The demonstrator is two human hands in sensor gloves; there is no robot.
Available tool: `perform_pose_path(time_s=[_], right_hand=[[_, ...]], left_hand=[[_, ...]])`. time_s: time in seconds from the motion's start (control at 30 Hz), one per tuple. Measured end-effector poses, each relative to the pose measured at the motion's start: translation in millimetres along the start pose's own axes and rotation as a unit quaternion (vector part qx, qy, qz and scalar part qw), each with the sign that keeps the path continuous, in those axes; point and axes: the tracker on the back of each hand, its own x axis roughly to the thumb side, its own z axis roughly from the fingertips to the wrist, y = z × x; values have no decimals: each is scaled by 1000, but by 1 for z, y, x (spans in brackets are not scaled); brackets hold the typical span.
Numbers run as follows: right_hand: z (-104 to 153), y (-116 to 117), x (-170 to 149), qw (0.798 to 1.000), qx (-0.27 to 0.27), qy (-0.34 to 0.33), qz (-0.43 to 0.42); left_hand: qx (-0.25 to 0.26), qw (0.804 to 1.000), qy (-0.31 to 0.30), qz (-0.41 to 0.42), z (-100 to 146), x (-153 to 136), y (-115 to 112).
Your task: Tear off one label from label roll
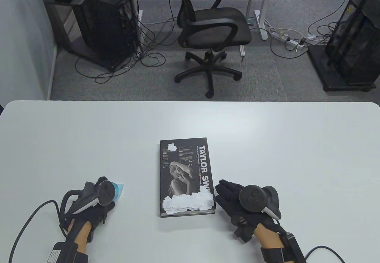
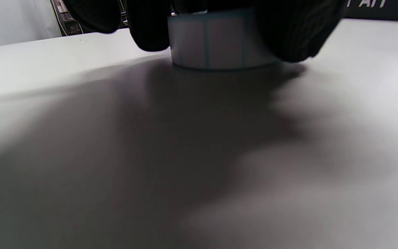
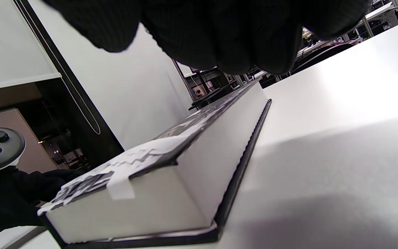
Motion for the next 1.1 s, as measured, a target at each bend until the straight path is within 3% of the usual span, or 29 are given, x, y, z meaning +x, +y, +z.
perform_pose_path(time_s=[0.27, 0.47, 0.73, 1.1], right_hand=[[1, -5, -2, 1000, -5, 12, 3], [1, -7, -3, 1000, 2, 22, 14], [2, -8, -5, 999, 17, 28, 26], [3, -1, -2, 997, 57, 33, 31]], left_hand=[[-29, 1000, 8, 2, 8, -1, 11], [28, 1000, 0, 14, 23, 7, 35], [79, 994, -77, -2, 42, 55, 54], [43, 981, -187, 9, 54, 114, 47]])
